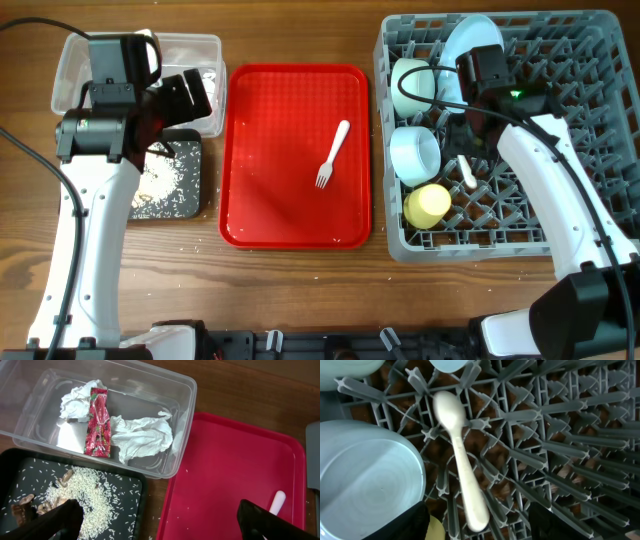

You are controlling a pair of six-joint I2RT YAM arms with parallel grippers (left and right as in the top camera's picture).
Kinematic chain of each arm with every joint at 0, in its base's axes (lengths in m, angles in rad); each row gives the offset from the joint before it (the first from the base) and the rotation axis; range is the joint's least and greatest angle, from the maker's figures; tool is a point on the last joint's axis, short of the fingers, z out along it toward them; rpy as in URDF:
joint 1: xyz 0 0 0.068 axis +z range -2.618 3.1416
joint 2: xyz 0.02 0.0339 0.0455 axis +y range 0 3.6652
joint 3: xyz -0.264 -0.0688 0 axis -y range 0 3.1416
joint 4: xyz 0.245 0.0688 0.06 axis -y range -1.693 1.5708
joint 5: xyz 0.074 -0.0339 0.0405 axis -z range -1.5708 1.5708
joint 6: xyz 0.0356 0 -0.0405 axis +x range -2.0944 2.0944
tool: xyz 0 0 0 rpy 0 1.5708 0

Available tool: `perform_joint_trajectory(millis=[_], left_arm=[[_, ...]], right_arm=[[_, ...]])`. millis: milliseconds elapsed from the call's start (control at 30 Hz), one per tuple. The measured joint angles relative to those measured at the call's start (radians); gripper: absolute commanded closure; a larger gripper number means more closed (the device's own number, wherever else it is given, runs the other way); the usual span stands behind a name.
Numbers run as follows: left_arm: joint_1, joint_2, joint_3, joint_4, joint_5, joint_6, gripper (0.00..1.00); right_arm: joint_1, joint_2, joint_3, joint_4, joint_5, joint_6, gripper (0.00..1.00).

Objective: Sort waste into correct bins and load items into the dishwasher rack
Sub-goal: 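Insert the white spoon into the dish rack, then grasp the white fork on the red tray with the right gripper, then insert the white fork into the dish rack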

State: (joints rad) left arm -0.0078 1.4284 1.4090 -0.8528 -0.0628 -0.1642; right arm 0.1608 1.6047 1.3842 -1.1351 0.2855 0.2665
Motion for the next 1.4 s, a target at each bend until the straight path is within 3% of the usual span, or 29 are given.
perform_joint_trajectory(millis=[133,233,300,500,733,933,1100,1400], left_arm=[[0.000,0.000,0.000,0.000,0.000,0.000,0.00],[0.000,0.000,0.000,0.000,0.000,0.000,0.00],[0.000,0.000,0.000,0.000,0.000,0.002,0.00],[0.000,0.000,0.000,-0.001,0.000,0.003,0.00],[0.000,0.000,0.000,0.000,0.000,0.003,0.00],[0.000,0.000,0.000,0.000,0.000,0.003,0.00],[0.000,0.000,0.000,0.000,0.000,0.003,0.00],[0.000,0.000,0.000,0.000,0.000,0.003,0.00]], right_arm=[[0.002,0.000,0.032,0.010,-0.059,-0.024,0.34],[0.044,-0.001,0.153,0.129,-0.276,-0.032,0.38],[0.124,0.003,0.163,0.238,-0.372,0.047,0.45],[0.347,0.182,0.165,0.285,-0.429,0.324,0.50],[0.410,0.482,0.165,0.265,-0.441,0.552,0.52],[0.410,0.545,0.166,0.334,-0.443,0.586,0.57],[0.410,0.550,0.164,0.335,-0.443,0.595,0.96],[0.413,0.550,0.164,0.340,-0.520,0.465,0.96]])
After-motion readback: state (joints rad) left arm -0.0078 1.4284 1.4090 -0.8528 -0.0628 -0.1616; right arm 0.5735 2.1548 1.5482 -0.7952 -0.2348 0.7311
